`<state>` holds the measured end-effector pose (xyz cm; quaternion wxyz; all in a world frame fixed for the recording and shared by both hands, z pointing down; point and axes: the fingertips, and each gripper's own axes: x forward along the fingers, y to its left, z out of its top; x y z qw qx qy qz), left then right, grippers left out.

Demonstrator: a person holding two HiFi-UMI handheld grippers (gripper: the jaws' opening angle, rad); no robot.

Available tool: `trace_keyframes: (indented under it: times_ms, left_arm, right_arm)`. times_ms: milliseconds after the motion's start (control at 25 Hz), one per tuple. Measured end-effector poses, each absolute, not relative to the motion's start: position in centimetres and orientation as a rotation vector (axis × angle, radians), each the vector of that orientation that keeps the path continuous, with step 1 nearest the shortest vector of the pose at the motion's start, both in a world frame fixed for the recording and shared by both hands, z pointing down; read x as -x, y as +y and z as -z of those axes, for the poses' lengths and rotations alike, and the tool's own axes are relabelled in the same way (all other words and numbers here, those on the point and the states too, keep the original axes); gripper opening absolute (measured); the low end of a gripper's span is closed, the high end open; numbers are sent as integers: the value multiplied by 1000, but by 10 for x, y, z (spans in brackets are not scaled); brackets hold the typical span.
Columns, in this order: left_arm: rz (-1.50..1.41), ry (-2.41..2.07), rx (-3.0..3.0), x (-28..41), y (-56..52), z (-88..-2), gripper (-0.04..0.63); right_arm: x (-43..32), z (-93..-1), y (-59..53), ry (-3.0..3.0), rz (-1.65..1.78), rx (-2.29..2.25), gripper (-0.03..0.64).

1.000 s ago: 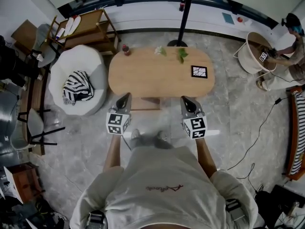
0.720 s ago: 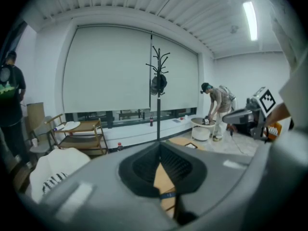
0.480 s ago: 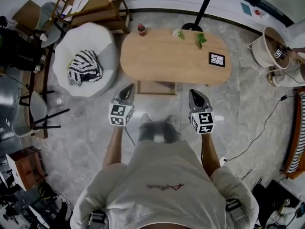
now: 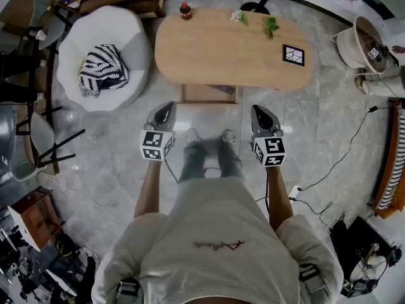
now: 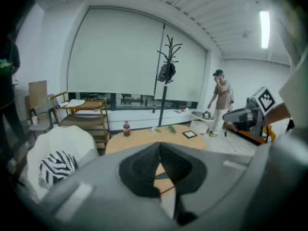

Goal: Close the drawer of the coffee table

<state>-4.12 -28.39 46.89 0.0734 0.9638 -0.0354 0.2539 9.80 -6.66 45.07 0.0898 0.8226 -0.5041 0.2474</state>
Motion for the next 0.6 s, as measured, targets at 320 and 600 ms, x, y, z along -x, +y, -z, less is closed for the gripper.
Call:
trace_keyframes:
  times_ms: [320,600]
  left_arm:
    - [-849,-77,-2818,51,-272,-528,-2]
    - [-913,-92,-2733,65,-256,-592,-2]
  right_arm:
    - [-99,-500,-76,-1495,-795,-2417,3]
    - [-87,-568,-67,-1499,-894,-2369,3]
